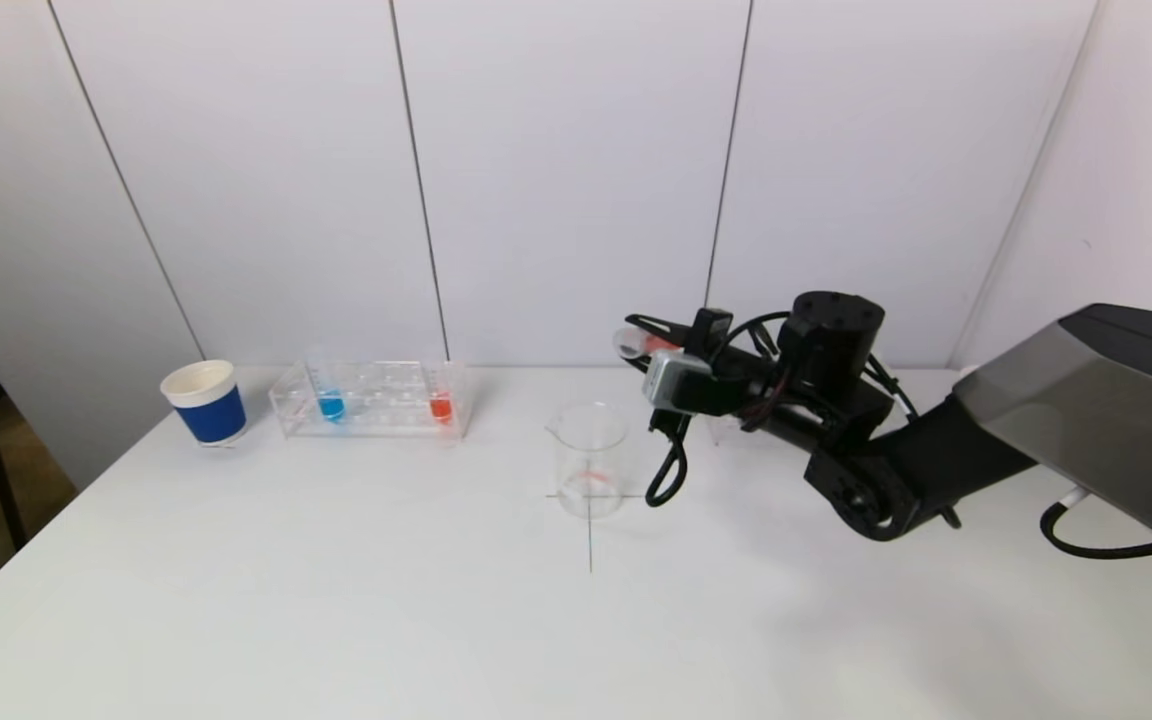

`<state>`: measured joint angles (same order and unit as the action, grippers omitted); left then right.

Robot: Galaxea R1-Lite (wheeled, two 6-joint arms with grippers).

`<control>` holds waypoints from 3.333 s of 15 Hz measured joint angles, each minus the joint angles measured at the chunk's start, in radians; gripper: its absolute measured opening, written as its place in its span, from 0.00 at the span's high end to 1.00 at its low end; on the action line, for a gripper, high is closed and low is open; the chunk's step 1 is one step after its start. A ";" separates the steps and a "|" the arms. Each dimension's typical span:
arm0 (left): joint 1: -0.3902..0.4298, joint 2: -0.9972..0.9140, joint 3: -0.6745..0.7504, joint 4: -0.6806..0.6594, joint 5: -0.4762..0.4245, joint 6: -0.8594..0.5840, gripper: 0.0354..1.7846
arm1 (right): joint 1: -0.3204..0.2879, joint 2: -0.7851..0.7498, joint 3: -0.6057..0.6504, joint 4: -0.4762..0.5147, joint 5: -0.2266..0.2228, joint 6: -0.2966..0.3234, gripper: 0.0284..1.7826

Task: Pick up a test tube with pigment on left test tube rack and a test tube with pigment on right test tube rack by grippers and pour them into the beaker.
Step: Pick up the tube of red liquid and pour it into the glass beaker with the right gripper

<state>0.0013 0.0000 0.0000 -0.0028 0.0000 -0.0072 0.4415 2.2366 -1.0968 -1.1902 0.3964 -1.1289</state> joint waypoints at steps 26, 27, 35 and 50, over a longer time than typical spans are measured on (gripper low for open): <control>0.000 0.000 0.000 0.000 0.000 0.000 0.04 | 0.045 0.001 0.014 0.042 -0.079 -0.209 0.73; 0.000 0.000 0.000 0.000 0.000 0.000 0.04 | 0.047 0.002 0.014 0.042 -0.080 -0.210 0.73; 0.000 0.000 0.000 0.000 0.000 0.000 0.04 | 0.049 0.013 0.013 0.041 -0.081 -0.226 0.73; 0.000 0.000 0.000 0.000 0.000 0.000 0.04 | 0.048 0.033 0.013 0.044 -0.123 -0.313 0.73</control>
<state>0.0013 0.0000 0.0000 -0.0028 0.0000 -0.0072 0.4891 2.2691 -1.0843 -1.1464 0.2732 -1.4417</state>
